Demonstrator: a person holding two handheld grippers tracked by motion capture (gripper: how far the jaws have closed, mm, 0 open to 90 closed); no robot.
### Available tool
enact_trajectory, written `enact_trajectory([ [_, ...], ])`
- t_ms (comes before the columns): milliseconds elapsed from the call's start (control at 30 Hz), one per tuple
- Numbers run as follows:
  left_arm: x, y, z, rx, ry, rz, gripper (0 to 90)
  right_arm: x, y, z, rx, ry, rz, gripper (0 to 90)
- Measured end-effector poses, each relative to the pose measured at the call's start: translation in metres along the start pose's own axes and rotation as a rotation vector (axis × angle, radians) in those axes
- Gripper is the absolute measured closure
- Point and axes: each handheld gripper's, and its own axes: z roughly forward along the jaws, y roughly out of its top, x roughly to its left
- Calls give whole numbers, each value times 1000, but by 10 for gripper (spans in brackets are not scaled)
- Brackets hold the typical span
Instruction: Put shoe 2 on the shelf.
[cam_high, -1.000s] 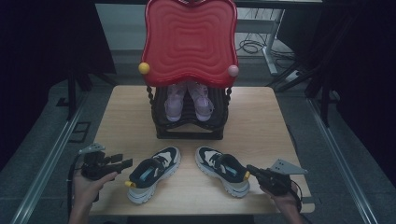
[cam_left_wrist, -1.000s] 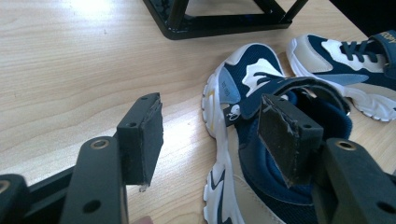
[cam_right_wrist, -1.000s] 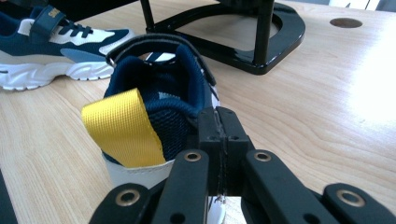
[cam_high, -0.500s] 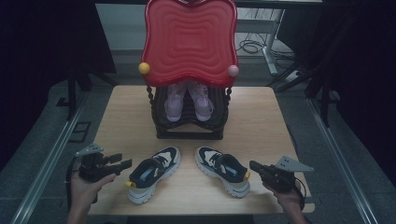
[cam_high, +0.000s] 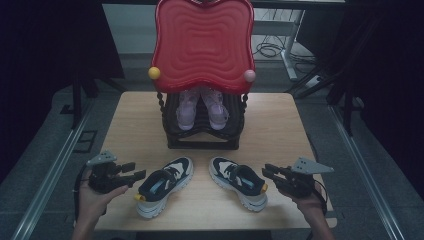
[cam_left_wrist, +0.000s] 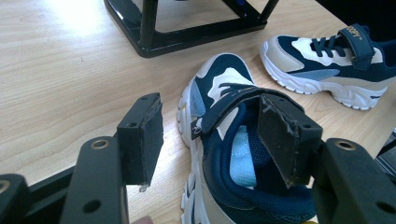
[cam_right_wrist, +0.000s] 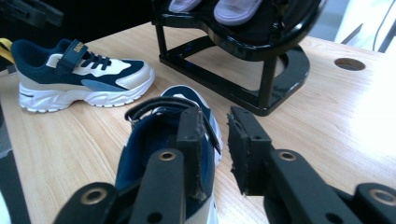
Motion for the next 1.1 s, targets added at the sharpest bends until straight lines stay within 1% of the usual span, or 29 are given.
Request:
enact_trajectory([
  [33, -1, 2, 0, 2, -1, 5, 404, 0, 6, 2, 22, 16, -7, 701],
  [67, -1, 2, 0, 2, -1, 5, 404, 0, 6, 2, 22, 16, -7, 701],
  [100, -3, 5, 0, 9, -2, 15, 404, 1, 10, 5, 38, 28, -13, 689],
  [200, -5, 7, 2, 18, -7, 25, 404, 1, 14, 6, 50, 39, -16, 672],
  [333, -9, 12, 7, 36, -11, 50, 406, 2, 19, 10, 69, 56, -20, 645],
  [367, -11, 14, 10, 49, -10, 64, 414, 1, 21, 12, 82, 64, -14, 623],
  [400, -11, 14, 10, 49, -10, 64, 419, 1, 21, 12, 82, 64, -14, 623],
  [433, -13, 16, 14, 67, -7, 71, 424, 1, 22, 14, 97, 75, -12, 608],
  [467, -13, 16, 14, 67, -7, 71, 428, 1, 22, 14, 97, 75, -12, 608],
  [600, -14, 17, 21, 102, -1, 85, 434, 1, 26, 20, 130, 80, -11, 592],
  [733, -13, 17, 24, 115, 3, 89, 436, 0, 25, 25, 146, 86, -10, 588],
  [767, -13, 16, 26, 120, 3, 87, 436, -3, 24, 30, 159, 91, -3, 586],
  [833, -13, 15, 30, 137, 7, 92, 436, -4, 24, 32, 166, 96, 1, 583],
  [900, -12, 14, 34, 150, 2, 97, 436, -4, 23, 38, 185, 109, -2, 576],
  [1000, -12, 14, 36, 155, 2, 98, 436, -4, 23, 42, 198, 112, -4, 576],
  [1033, -12, 13, 37, 159, 1, 98, 437, -5, 22, 46, 214, 113, -8, 576],
  [1100, -12, 13, 39, 164, 2, 100, 438, -7, 22, 51, 228, 118, -5, 576],
])
